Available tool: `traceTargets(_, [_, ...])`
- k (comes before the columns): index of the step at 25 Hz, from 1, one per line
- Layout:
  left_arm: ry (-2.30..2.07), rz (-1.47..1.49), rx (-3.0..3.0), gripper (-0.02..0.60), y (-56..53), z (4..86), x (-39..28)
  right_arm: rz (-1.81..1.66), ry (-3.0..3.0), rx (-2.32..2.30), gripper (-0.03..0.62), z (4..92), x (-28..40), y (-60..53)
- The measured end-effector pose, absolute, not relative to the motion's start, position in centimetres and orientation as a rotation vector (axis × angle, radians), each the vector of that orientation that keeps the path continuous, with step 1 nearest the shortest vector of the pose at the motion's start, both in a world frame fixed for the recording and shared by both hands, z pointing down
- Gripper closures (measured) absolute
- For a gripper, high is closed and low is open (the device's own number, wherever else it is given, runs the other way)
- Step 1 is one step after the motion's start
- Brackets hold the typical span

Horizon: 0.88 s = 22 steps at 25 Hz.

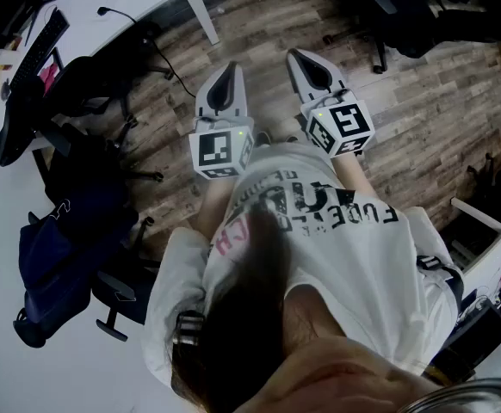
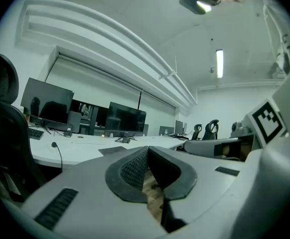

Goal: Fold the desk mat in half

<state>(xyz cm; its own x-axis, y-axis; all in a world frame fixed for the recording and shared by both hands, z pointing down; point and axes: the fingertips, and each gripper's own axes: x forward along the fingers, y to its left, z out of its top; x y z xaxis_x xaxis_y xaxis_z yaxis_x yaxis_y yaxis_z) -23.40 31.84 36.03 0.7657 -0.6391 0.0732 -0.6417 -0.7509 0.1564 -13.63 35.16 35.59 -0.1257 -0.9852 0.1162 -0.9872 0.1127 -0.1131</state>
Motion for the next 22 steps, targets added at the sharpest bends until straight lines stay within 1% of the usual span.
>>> traceTargets(22, [-1.017,0.005,2.78,0.577,31.01,35.96,-23.48,0.24,-2.334,2.06,0.594,35.33,-13.71,34.37])
